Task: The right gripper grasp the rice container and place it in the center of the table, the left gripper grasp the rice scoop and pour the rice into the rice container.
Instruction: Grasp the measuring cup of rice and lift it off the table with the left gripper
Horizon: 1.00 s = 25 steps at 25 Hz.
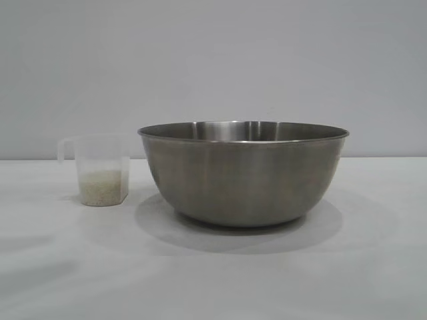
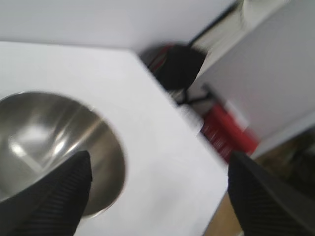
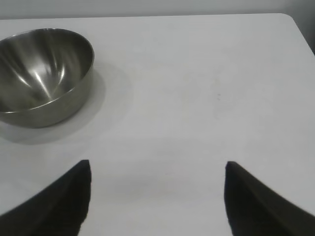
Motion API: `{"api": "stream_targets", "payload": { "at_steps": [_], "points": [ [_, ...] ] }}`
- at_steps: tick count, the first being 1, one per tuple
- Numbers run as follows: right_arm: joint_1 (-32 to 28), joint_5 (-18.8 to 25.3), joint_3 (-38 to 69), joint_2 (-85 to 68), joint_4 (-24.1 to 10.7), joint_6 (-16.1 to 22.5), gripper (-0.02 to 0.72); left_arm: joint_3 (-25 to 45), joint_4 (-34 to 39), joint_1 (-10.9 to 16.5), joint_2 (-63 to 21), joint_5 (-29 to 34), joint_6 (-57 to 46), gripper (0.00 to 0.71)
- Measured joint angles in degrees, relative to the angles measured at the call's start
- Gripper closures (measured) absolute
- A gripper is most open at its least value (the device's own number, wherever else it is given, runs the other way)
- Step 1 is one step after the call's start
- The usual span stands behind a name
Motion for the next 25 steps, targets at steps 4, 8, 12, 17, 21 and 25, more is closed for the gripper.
{"api": "stream_targets", "payload": {
  "at_steps": [4, 8, 12, 17, 21, 25],
  "points": [
    [0.00, 0.00, 0.00, 0.00, 0.00, 0.00, 0.219, 0.00, 11.41, 0.00, 0.00, 0.36, 2.81, 0.203],
    [0.00, 0.00, 0.00, 0.00, 0.00, 0.00, 0.219, 0.00, 24.90, 0.00, 0.00, -1.45, 1.57, 0.203],
    [0.00, 0.00, 0.00, 0.00, 0.00, 0.00, 0.219, 0.00, 40.33, 0.00, 0.00, -6.74, -6.12, 0.203],
    [0.00, 0.00, 0.00, 0.00, 0.00, 0.00, 0.219, 0.00, 58.97, 0.00, 0.00, -13.79, -25.44, 0.203],
    [0.00, 0.00, 0.00, 0.00, 0.00, 0.00, 0.219, 0.00, 67.28, 0.09, 0.00, -20.09, -41.85, 0.203],
    [0.00, 0.00, 0.00, 0.00, 0.00, 0.00, 0.219, 0.43, 66.13, 0.09, 0.00, -28.27, -51.86, 0.203]
  ]
}}
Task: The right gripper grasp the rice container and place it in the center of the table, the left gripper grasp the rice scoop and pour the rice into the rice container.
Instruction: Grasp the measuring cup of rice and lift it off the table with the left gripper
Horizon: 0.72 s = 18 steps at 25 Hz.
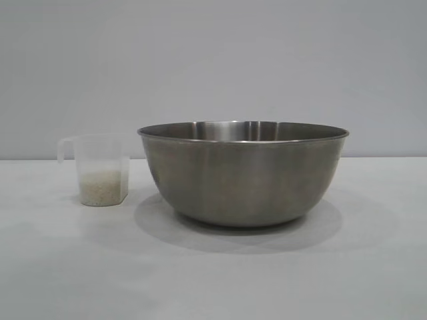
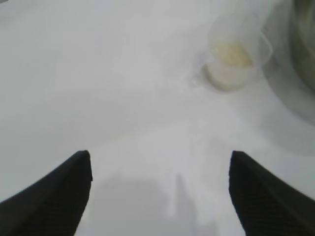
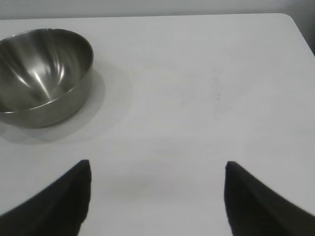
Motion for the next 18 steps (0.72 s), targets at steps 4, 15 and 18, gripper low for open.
{"api": "stream_targets", "payload": {
  "at_steps": [4, 15, 18],
  "points": [
    [0.00, 0.00, 0.00, 0.00, 0.00, 0.00, 0.219, 2.75, -2.00, 0.00, 0.00, -7.20, -1.38, 0.317],
    [0.00, 0.00, 0.00, 0.00, 0.00, 0.00, 0.219, 15.31, -4.33, -9.87, 0.12, -28.51, -2.26, 0.398],
    [0.00, 0.00, 0.00, 0.00, 0.00, 0.00, 0.219, 20.18, -5.65, -14.34, 0.12, -37.26, -2.46, 0.398]
  ]
}}
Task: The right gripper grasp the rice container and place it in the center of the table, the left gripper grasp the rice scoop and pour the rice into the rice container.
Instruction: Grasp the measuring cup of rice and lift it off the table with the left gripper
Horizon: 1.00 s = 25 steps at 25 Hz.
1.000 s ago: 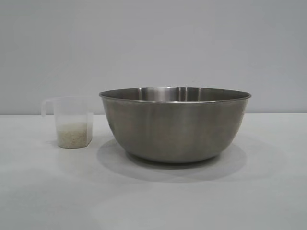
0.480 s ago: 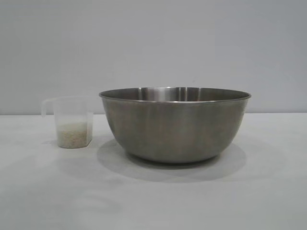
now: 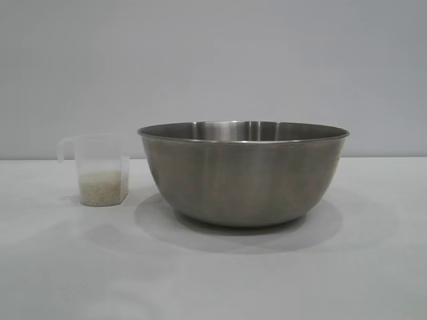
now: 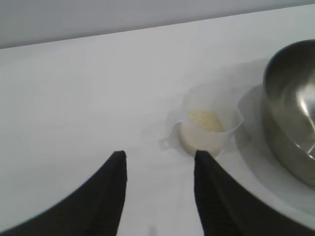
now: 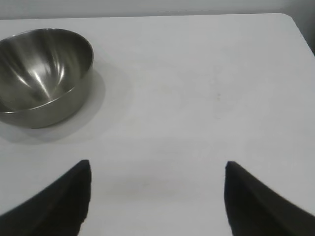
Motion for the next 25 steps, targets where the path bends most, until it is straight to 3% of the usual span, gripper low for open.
{"api": "stream_targets", "payload": {
  "at_steps": [4, 8, 17, 21, 25],
  "points": [
    [0.00, 0.00, 0.00, 0.00, 0.00, 0.00, 0.219, 6.46, -1.15, -3.30, 0.52, -10.58, -2.82, 0.398],
    [0.00, 0.00, 0.00, 0.00, 0.00, 0.00, 0.219, 10.58, -0.10, -4.08, 5.30, -19.34, -5.80, 0.398],
    [0.00, 0.00, 0.00, 0.00, 0.00, 0.00, 0.219, 11.45, 10.11, -4.17, 29.12, -49.19, -13.09, 0.398],
    [0.00, 0.00, 0.00, 0.00, 0.00, 0.00, 0.219, 10.27, 12.02, -4.17, 39.65, -52.04, -14.62, 0.398],
    [0.00, 0.00, 0.00, 0.00, 0.00, 0.00, 0.219, 9.50, 12.16, -4.17, 43.44, -52.27, -16.36, 0.398]
  ]
}}
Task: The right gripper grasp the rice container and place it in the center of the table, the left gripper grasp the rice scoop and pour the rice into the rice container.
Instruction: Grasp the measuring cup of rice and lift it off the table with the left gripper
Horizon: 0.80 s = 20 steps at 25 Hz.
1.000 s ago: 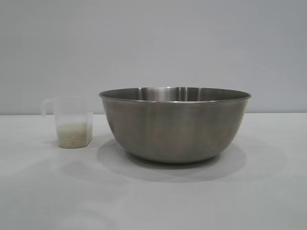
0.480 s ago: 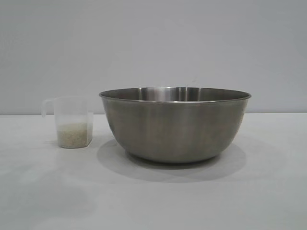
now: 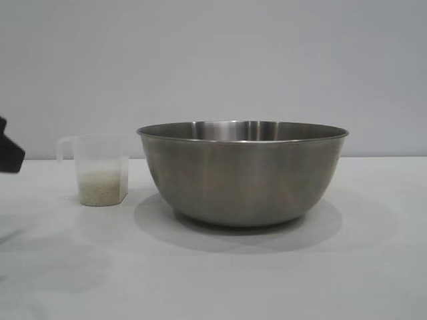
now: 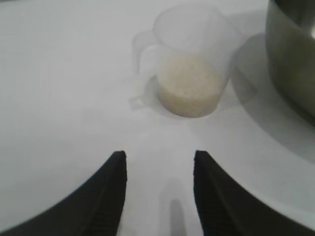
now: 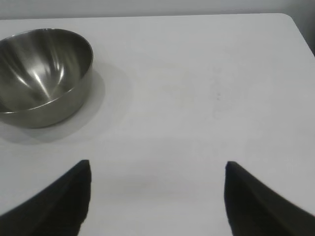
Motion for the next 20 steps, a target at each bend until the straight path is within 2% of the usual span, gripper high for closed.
{"api": "stream_targets", "payload": {
  "at_steps": [15, 16, 20],
  "points": [
    [0.00, 0.00, 0.00, 0.00, 0.00, 0.00, 0.219, -8.33, -2.00, 0.00, 4.83, -0.21, 0.00, 0.398],
    [0.00, 0.00, 0.00, 0.00, 0.00, 0.00, 0.219, -8.70, -2.10, 0.00, 5.27, -0.21, 0.00, 0.445],
    [0.00, 0.00, 0.00, 0.00, 0.00, 0.00, 0.219, -10.28, -2.60, 0.00, 7.16, -0.21, 0.00, 0.429]
  ]
}}
